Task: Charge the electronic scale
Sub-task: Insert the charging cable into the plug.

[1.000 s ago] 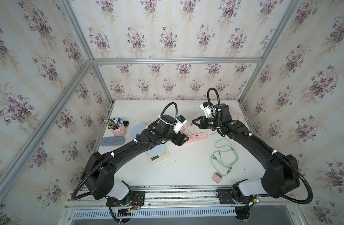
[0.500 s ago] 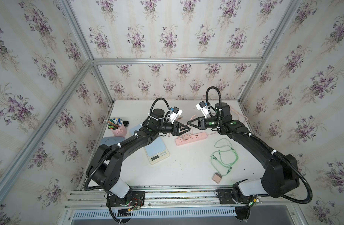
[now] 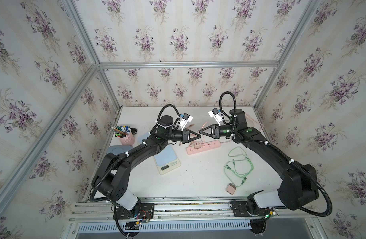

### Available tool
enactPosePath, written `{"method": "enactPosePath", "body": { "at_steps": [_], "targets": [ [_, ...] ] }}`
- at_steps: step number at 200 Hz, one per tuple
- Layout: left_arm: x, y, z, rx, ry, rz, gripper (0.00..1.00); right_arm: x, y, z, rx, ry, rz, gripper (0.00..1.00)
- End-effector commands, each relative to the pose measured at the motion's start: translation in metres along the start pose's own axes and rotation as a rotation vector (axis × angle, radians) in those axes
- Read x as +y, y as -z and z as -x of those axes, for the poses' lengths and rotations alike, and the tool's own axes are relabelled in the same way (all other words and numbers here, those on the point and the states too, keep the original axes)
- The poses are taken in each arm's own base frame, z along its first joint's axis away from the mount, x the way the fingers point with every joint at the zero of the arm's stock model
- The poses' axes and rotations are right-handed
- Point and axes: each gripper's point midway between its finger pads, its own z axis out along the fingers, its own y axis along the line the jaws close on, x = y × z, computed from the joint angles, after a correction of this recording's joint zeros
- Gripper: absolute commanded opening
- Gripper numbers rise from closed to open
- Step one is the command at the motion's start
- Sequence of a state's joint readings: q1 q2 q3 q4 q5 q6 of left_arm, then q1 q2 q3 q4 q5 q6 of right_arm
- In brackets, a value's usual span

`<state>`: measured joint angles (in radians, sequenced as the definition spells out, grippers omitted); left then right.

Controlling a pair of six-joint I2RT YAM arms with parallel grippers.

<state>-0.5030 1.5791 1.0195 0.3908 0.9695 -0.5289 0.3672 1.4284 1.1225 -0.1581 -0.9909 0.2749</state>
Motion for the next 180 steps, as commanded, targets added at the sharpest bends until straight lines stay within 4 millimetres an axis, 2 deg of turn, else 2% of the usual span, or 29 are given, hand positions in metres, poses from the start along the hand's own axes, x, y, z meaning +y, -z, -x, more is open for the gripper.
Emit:
{"method": "enactPosePath", "body": {
  "at_steps": [1,6,9,28,43,67,102,138,180],
  "targets": [
    [-0.002,0.003,0.012,-0.052,-0.052,0.018,0.0,0.002,0.001,-0.002,0.01,0.011,0.004,0.0],
    [-0.001,0.003,0.012,-0.058,-0.057,0.027,0.0,0.001,0.001,-0.002,0.007,0.006,-0.004,0.0],
    [0.0,0.004,0.012,-0.062,-0.059,0.034,0.0,0.001,0.001,-0.001,0.004,0.005,-0.01,0.04],
    [0.011,0.009,0.01,-0.071,-0.075,0.124,0.0,-0.007,0.005,0.007,-0.029,-0.034,-0.087,0.45],
    [0.025,0.014,0.002,-0.043,-0.112,0.265,0.0,-0.018,0.012,0.017,-0.083,-0.109,-0.193,0.58],
    [0.042,0.023,-0.013,0.048,-0.245,0.545,0.0,-0.028,0.021,0.026,-0.157,-0.278,-0.277,0.62],
    [0.051,0.03,-0.022,0.144,-0.442,0.807,0.0,-0.024,0.014,0.025,-0.186,-0.447,-0.234,0.69],
    [0.045,0.031,-0.019,0.197,-0.601,0.958,0.0,-0.016,-0.004,0.019,-0.138,-0.467,-0.259,0.68],
    [0.037,0.025,-0.016,0.217,-0.694,1.012,0.0,-0.035,-0.015,-0.004,-0.088,-0.571,-0.335,0.58]
  ]
}}
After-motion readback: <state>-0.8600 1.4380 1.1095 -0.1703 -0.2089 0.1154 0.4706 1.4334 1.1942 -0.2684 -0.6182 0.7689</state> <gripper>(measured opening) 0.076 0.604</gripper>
